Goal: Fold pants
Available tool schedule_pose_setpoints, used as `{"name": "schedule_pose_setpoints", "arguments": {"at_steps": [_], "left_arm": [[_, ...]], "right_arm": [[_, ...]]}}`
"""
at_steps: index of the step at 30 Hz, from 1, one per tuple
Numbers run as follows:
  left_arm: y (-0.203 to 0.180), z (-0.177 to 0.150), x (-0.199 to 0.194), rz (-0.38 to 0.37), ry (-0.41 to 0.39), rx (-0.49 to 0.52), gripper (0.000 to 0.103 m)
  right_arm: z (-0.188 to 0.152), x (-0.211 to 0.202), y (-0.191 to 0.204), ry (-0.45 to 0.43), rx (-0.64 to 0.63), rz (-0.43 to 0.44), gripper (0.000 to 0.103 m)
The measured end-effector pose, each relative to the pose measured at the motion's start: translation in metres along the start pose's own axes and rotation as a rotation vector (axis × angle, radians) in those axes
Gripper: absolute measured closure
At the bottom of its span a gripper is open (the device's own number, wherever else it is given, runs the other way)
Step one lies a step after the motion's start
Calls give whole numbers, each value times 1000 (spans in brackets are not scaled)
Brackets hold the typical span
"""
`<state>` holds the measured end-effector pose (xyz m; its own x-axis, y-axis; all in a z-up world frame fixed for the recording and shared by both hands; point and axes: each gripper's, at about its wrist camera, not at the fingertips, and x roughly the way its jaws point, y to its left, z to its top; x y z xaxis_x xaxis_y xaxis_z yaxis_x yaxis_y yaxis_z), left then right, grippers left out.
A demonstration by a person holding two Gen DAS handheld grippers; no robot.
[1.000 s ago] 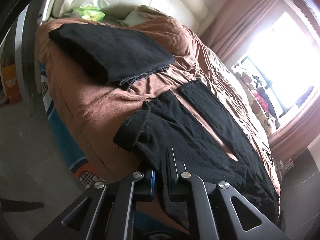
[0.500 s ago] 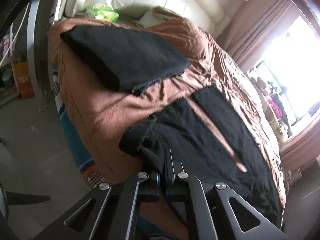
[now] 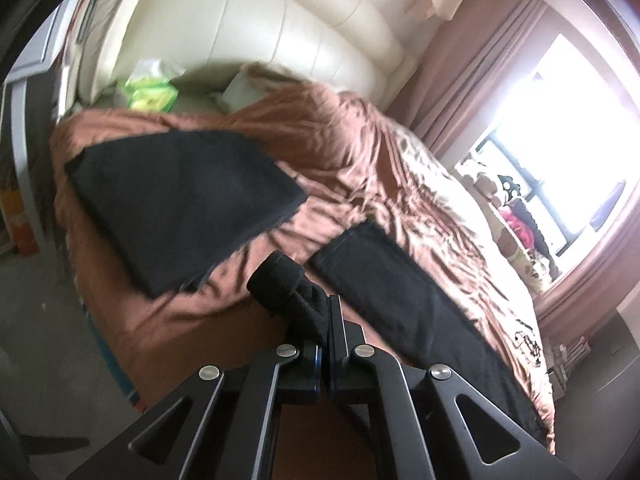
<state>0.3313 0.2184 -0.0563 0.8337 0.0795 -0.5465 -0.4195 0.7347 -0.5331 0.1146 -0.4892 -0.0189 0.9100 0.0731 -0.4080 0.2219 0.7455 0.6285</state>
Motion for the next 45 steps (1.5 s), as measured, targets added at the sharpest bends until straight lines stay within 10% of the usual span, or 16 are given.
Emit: {"name": "schedule_pose_setpoints", "arguments": {"at_steps": [45], "left_arm": [[-144,112,216,56,-28,113,102]], "right_arm": [[115,215,160,-21,-133,-153,101]]}}
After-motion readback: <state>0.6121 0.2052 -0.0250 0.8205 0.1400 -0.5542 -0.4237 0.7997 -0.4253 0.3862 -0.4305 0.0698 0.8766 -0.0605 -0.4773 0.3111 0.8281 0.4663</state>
